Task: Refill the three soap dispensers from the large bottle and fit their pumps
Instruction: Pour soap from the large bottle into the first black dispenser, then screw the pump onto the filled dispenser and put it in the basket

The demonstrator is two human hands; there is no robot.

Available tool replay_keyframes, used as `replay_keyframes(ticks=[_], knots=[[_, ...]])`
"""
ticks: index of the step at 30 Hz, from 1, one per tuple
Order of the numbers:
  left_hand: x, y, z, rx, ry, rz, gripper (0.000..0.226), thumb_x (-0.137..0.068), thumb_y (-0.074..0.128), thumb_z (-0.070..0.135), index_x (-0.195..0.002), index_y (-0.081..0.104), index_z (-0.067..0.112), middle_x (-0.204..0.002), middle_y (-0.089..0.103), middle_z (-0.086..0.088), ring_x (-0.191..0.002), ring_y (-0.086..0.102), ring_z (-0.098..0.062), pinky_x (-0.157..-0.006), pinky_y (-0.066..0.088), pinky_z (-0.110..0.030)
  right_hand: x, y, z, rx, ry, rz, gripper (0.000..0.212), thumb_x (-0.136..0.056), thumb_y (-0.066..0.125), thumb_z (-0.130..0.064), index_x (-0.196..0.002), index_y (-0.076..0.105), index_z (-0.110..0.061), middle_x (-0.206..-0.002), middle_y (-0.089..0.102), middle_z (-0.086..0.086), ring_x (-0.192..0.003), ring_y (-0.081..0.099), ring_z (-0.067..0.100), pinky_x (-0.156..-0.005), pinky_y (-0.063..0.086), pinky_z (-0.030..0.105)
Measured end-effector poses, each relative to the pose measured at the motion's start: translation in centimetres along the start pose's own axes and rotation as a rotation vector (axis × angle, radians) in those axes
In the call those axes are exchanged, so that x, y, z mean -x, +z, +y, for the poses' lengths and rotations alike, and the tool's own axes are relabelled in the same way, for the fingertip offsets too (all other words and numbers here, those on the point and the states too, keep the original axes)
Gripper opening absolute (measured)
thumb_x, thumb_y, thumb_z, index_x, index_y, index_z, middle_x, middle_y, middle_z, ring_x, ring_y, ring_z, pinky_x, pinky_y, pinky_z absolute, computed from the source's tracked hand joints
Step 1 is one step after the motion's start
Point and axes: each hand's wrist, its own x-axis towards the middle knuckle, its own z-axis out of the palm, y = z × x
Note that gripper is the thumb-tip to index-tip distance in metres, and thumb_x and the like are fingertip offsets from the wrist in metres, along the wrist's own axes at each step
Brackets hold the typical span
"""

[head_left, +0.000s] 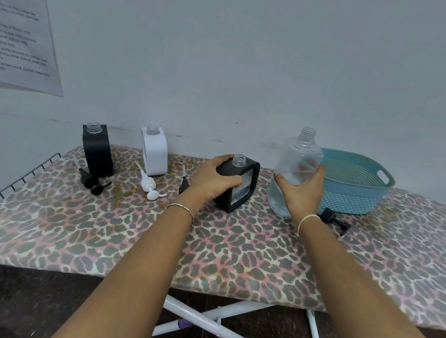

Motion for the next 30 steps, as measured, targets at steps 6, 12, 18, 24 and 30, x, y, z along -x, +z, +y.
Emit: replay_keyframes(ticks=[6,12,18,24,30], knots=[[-0.3,-0.8,0.4,-0.086,-0.017,-0.077,0.073,-0.072,0.075,0.01,-0.137,0.048,0.025,-0.122,0.059,0.003,-0.108,0.059,-0.017,-0.095,0.05,-0.031,0.1,-0.9,0.3,-0.038,0.024,-0.033,0.085,-0.063,0.088,-0.033,-0.131,0.04,-0.015,-0.127,0.053,0.003,-0.112,0.053,0.018,-0.096,0.045,0.031],[-0.3,-1.4,1.0,-0.193,0.002,-0.102,0.074,-0.072,0.076,0.011,-0.139,0.048,0.022,-0.127,0.058,0.0,-0.113,0.057,-0.019,-0.098,0.048,-0.032,1.6,-2.0,0.6,-0.175,0.035,0.11,0.066,-0.075,0.073,-0.053,-0.123,0.047,-0.016,-0.111,0.059,-0.002,-0.098,0.058,0.013,-0.09,0.051,0.029],[-0.2,-2.2,1.0,-0.162,-0.046,-0.063,0.068,-0.069,0.079,0.002,-0.131,0.052,0.012,-0.124,0.06,-0.007,-0.111,0.058,-0.025,-0.096,0.051,-0.044,3.8,-2.5,0.7,-0.15,0.015,0.229,0.027,-0.092,0.059,-0.034,-0.106,0.049,-0.013,-0.086,0.051,-0.011,-0.075,0.05,-0.002,-0.075,0.041,0.024],[0.1,-3.0,1.2,-0.203,0.004,-0.19,0.065,-0.076,0.072,-0.007,-0.135,0.051,0.012,-0.127,0.058,-0.009,-0.113,0.055,-0.021,-0.098,0.049,-0.042,6.2,-1.1,0.8,-0.05,-0.047,0.01,0.023,-0.086,0.067,-0.024,-0.101,0.052,-0.016,-0.091,0.056,-0.001,-0.081,0.055,0.014,-0.079,0.052,0.037],[0.2,-3.2,1.3,-0.209,0.04,-0.272,0.065,-0.082,0.067,-0.008,-0.14,0.046,0.013,-0.138,0.051,-0.006,-0.129,0.045,-0.017,-0.098,0.039,-0.023,8.1,0.5,0.2,0.112,-0.118,-0.15,0.054,-0.077,0.074,-0.036,-0.121,0.05,-0.015,-0.113,0.057,-0.001,-0.105,0.054,0.015,-0.093,0.047,0.032]])
